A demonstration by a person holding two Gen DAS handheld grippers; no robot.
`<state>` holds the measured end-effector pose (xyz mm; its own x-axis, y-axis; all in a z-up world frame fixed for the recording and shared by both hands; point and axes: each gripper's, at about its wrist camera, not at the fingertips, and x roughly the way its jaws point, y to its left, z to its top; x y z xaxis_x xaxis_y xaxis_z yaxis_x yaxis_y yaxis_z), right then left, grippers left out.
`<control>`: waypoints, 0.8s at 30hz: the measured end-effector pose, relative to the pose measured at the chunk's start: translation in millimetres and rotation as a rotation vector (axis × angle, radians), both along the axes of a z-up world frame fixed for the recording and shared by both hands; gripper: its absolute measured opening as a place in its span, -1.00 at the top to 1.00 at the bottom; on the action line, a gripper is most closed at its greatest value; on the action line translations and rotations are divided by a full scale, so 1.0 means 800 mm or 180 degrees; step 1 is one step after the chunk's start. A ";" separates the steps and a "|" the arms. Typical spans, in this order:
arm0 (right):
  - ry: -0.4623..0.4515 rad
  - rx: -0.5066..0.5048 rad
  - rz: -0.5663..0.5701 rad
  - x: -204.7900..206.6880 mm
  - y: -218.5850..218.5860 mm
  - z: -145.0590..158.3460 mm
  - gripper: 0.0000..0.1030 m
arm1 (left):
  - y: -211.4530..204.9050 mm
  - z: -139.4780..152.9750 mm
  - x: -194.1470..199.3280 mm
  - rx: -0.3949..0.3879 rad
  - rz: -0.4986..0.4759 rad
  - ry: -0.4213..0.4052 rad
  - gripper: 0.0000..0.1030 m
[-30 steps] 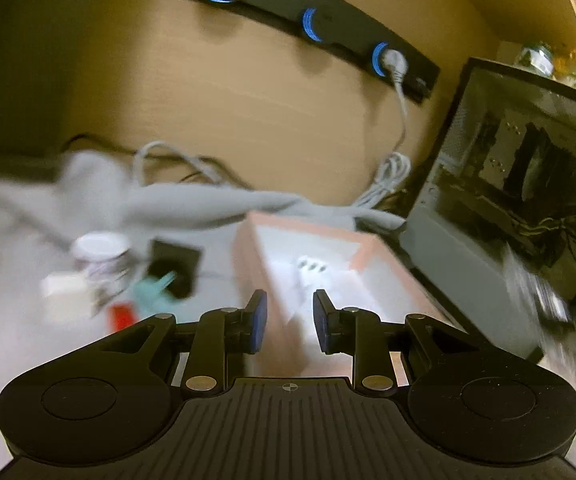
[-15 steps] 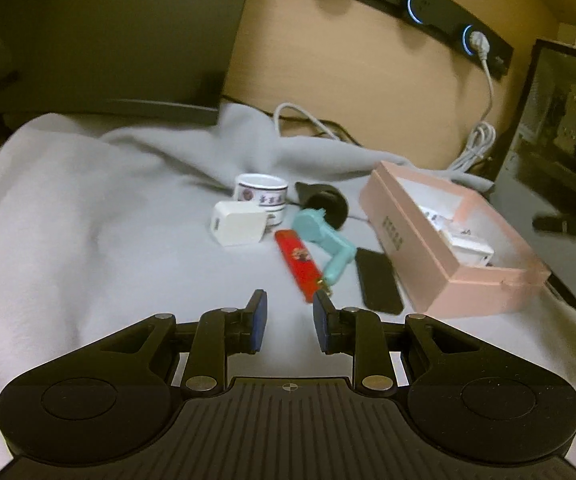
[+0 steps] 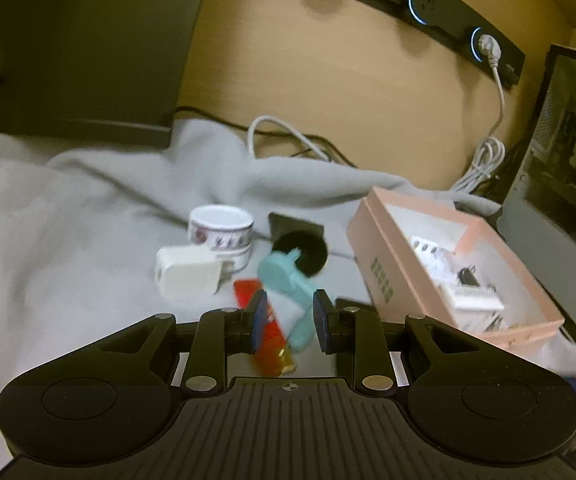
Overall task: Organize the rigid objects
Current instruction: 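Lower the clear bag into the pink box and open the right gripper, then grasp the teal plastic part with the left gripper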
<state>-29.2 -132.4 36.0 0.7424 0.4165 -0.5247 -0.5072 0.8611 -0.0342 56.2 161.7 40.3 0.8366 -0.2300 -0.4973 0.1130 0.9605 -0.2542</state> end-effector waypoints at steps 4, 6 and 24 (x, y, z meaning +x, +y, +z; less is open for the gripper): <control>0.0117 0.0113 -0.0034 0.006 -0.003 -0.017 -0.12 | 0.000 0.008 0.016 0.0050 0.0126 -0.0023 0.46; 0.0166 0.0175 -0.0042 0.009 -0.007 -0.017 -0.12 | 0.001 0.007 0.025 0.0062 0.0191 0.0041 0.46; 0.0100 0.0349 0.0045 0.003 -0.017 -0.015 -0.24 | -0.063 -0.028 0.112 0.0333 0.0385 0.0470 0.21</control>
<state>-26.9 -145.9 23.8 0.7199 0.4831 -0.4984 -0.5188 0.8515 0.0759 145.9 111.7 17.9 0.7712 -0.0730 -0.6324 -0.0357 0.9869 -0.1575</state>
